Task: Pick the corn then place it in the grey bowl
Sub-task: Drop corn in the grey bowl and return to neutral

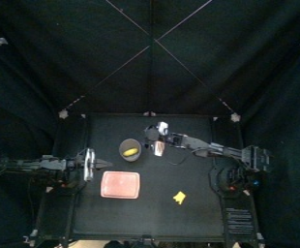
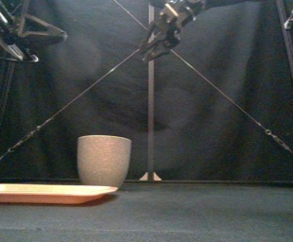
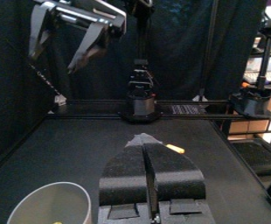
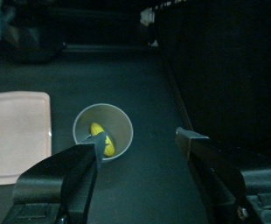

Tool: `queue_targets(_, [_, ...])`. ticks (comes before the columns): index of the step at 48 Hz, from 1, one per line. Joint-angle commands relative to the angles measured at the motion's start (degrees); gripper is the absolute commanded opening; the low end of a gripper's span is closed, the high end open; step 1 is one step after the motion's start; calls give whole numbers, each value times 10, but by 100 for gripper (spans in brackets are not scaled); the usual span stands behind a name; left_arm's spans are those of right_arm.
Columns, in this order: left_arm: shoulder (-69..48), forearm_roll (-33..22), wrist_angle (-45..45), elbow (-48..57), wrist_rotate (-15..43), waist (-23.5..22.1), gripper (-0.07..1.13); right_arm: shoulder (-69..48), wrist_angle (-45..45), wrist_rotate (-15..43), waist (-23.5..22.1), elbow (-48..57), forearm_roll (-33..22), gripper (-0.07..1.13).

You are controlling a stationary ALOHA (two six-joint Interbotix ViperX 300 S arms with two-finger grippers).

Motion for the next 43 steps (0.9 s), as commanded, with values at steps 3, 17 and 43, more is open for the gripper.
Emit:
queue_targets(3, [-3, 2, -5, -15, 2, 4, -4, -131, -83, 13, -4, 91, 32, 97])
queue_targets(17, [-20, 8, -12, -25, 3, 24, -4, -369, -238, 36, 2, 332, 82, 97])
queue_targets(43, [-22, 12, -13, -45, 2, 33, -4, -507, -313, 38, 32, 530, 194, 97])
